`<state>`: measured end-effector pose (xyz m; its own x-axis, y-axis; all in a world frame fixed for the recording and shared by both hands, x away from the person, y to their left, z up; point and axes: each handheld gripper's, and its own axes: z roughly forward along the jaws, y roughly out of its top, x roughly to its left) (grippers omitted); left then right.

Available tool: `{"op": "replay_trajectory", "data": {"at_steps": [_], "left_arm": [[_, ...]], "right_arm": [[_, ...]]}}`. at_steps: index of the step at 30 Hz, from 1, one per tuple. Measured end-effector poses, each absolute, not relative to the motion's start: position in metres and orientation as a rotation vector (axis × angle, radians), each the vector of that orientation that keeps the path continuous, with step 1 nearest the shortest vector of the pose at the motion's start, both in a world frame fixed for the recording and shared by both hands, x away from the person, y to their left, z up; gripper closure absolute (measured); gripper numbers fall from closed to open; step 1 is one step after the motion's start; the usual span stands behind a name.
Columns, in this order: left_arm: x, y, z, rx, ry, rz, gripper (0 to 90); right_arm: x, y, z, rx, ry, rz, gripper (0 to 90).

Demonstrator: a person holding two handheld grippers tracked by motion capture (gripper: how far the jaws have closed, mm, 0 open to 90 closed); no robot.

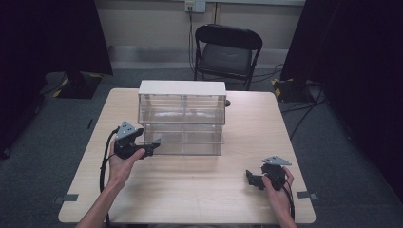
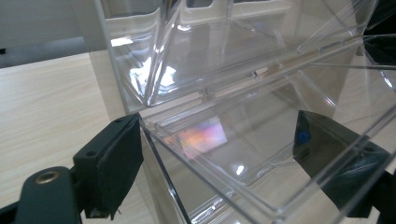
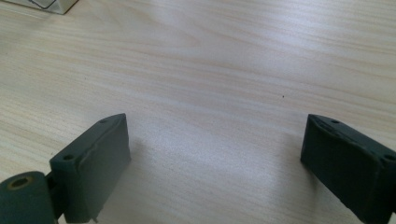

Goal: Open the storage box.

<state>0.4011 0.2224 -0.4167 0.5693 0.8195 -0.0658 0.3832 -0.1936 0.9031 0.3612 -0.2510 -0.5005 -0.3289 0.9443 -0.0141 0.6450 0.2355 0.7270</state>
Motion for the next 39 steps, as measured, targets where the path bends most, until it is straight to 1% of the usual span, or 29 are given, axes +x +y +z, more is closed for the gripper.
{"op": "replay_trajectory", "data": {"at_steps": [7, 10, 13, 18, 23, 27, 31, 33, 39], "left_arm": [[0.403, 0.222, -0.415, 1.803, 0.990, 0.542, 15.2], [0.405, 0.222, -0.410, 1.771, 0.996, 0.524, 15.2], [0.406, 0.221, -0.407, 1.786, 0.982, 0.541, 14.9], [0.408, 0.221, -0.408, 1.767, 1.001, 0.516, 13.6], [0.411, 0.218, -0.404, 1.748, 1.003, 0.517, 11.0], [0.411, 0.218, -0.394, 1.713, 0.994, 0.519, 9.9], [0.410, 0.222, -0.387, 1.681, 0.977, 0.489, 5.6], [0.410, 0.220, -0.387, 1.709, 0.973, 0.517, 6.2], [0.410, 0.220, -0.387, 1.697, 0.984, 0.510, 6.8]], "right_arm": [[0.361, -0.251, -0.501, 1.452, 2.060, 0.874, 7.3], [0.361, -0.251, -0.501, 1.454, 2.059, 0.875, 7.3], [0.361, -0.251, -0.501, 1.454, 2.059, 0.875, 7.3], [0.361, -0.251, -0.501, 1.454, 2.059, 0.875, 7.3], [0.361, -0.251, -0.501, 1.453, 2.060, 0.875, 7.3], [0.361, -0.251, -0.500, 1.453, 2.060, 0.874, 7.3], [0.361, -0.251, -0.500, 1.452, 2.060, 0.874, 7.3], [0.361, -0.251, -0.500, 1.453, 2.060, 0.875, 7.3], [0.361, -0.251, -0.501, 1.451, 2.061, 0.875, 7.3]]}}
